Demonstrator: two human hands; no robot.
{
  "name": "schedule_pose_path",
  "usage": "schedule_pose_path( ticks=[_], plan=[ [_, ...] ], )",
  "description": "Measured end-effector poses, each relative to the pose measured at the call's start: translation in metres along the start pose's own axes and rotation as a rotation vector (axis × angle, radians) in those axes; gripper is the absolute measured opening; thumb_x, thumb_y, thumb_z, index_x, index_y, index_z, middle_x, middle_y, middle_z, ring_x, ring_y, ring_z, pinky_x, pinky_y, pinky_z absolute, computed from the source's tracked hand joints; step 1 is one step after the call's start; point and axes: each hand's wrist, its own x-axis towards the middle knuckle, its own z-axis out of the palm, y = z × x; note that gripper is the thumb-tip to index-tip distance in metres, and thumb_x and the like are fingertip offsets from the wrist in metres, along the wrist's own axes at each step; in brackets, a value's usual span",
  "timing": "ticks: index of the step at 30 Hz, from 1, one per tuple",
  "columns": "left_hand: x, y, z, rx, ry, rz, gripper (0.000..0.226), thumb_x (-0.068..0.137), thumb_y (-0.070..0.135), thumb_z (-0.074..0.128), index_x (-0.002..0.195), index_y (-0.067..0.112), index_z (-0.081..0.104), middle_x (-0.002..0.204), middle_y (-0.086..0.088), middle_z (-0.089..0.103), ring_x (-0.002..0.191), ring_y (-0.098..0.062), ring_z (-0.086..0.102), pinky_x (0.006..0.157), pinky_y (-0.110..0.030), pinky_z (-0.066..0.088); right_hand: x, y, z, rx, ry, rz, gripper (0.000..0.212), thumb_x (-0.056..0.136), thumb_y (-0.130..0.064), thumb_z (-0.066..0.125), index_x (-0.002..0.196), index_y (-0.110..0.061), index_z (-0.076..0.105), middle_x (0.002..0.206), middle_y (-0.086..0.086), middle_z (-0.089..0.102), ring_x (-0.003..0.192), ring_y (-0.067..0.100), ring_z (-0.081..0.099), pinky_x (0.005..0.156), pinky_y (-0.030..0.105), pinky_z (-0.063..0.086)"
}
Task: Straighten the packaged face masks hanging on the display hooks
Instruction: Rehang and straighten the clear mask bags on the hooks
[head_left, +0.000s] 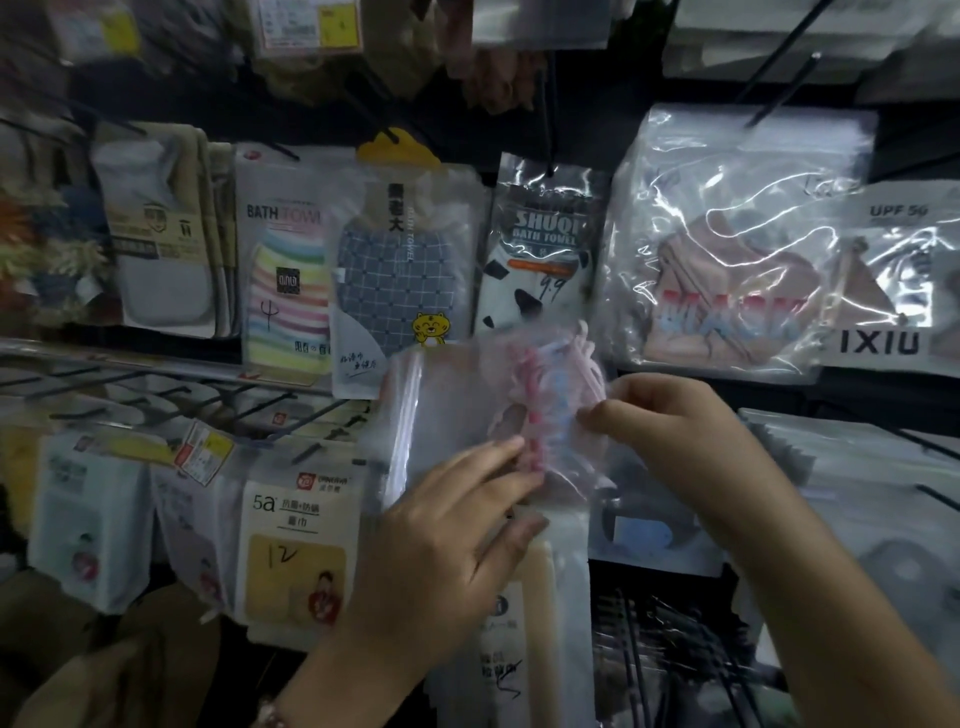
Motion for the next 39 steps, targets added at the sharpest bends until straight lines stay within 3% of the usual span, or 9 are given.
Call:
schedule_pose_path(
  ticks=[6,9,11,14,20,24,29,33,39],
  plan=[
    [0.0,0.006,-0.019,-0.089,0.166,-0.405,0.055,0.093,0.054,0.049,0.145,0.038,0.042,0.158,0.017,0.026,0.147,-0.002,0.021,0.111,-0.023,0.023,-0.013,-0.003,-0.008,0.294,0.098,-0.102,0.029,0.084,-0.005,0.068,0.059,-0.016,0.06,0.047,-0.007,0.047,0.043,0.007,0.038,0.044,0.018,0.03],
    [0.006,0.003,-0.031,-0.386,0.254,-0.644,0.065,0.087,0.056,0.056,0.147,0.048,0.031,0.149,0.027,0.038,0.135,0.007,0.039,0.103,-0.021,0.034,-0.021,-0.007,-0.019,0.371,0.098,-0.121,0.025,0.075,-0.011,0.072,0.056,-0.015,0.057,0.049,0.002,0.043,0.045,0.014,0.036,0.044,0.025,0.028],
    [0.01,0.002,-0.035,-0.668,0.253,-0.737,0.062,0.086,0.048,0.064,0.144,0.038,0.044,0.135,0.014,0.061,0.121,-0.002,0.059,0.095,-0.025,0.043,-0.028,-0.005,-0.026,0.357,0.091,-0.12,0.024,0.069,-0.022,0.072,0.062,-0.006,0.055,0.053,0.005,0.045,0.048,0.018,0.039,0.045,0.025,0.032],
    [0.014,0.004,-0.036,-0.9,0.225,-0.798,0.023,0.084,0.036,0.071,0.104,0.025,0.074,0.102,-0.003,0.075,0.097,-0.017,0.07,0.079,-0.025,0.053,-0.043,0.001,-0.029,0.329,0.091,-0.125,0.018,0.073,-0.025,0.07,0.072,-0.008,0.064,0.059,0.007,0.048,0.05,0.015,0.043,0.045,0.023,0.038],
    [0.017,0.021,-0.027,-0.957,0.154,-0.827,0.016,0.08,0.032,0.066,0.086,0.021,0.075,0.089,-0.005,0.076,0.074,-0.016,0.07,0.051,-0.024,0.054,-0.073,0.02,-0.024,-0.168,0.416,-0.159,0.049,0.077,-0.038,0.074,0.121,-0.037,0.054,0.107,-0.019,0.054,0.084,0.005,0.06,0.071,0.024,0.053],
    [0.025,0.027,-0.022,-0.893,0.133,-0.803,0.012,0.076,0.031,0.066,0.082,0.027,0.074,0.081,0.001,0.075,0.064,-0.011,0.066,0.044,-0.02,0.047,-0.082,0.024,-0.023,-0.458,0.565,-0.27,0.099,0.075,-0.031,0.077,0.153,-0.023,0.017,0.152,-0.009,0.017,0.143,0.016,0.022,0.114,0.039,0.028],
    [0.038,0.029,-0.026,-0.812,-0.022,-0.708,0.022,0.073,0.033,0.07,0.087,0.016,0.069,0.072,-0.005,0.073,0.057,-0.013,0.064,0.043,-0.021,0.043,-0.089,0.02,-0.038,-0.747,0.454,-0.331,0.117,0.072,-0.039,0.073,0.155,-0.027,-0.009,0.162,0.0,-0.02,0.147,0.026,-0.022,0.115,0.057,-0.002],
    [0.051,0.046,-0.029,-0.756,-0.284,-0.595,0.015,0.074,0.031,0.073,0.08,0.018,0.068,0.067,-0.008,0.071,0.055,-0.016,0.063,0.044,-0.022,0.043,-0.089,0.009,-0.043,-0.942,0.289,-0.56,0.084,0.087,-0.039,0.06,0.156,-0.023,0.015,0.164,0.005,0.005,0.15,0.031,-0.007,0.12,0.053,-0.004],
    [0.08,0.066,-0.023,-0.656,-0.434,-0.444,0.022,0.072,0.04,0.075,0.074,0.02,0.066,0.062,-0.009,0.065,0.052,-0.013,0.056,0.047,-0.023,0.045,-0.076,0.004,-0.078,-1.014,0.203,-0.689,0.052,0.091,-0.039,0.053,0.14,-0.023,0.05,0.13,-0.003,0.054,0.128,0.021,0.043,0.115,0.048,0.027]
  ],
)
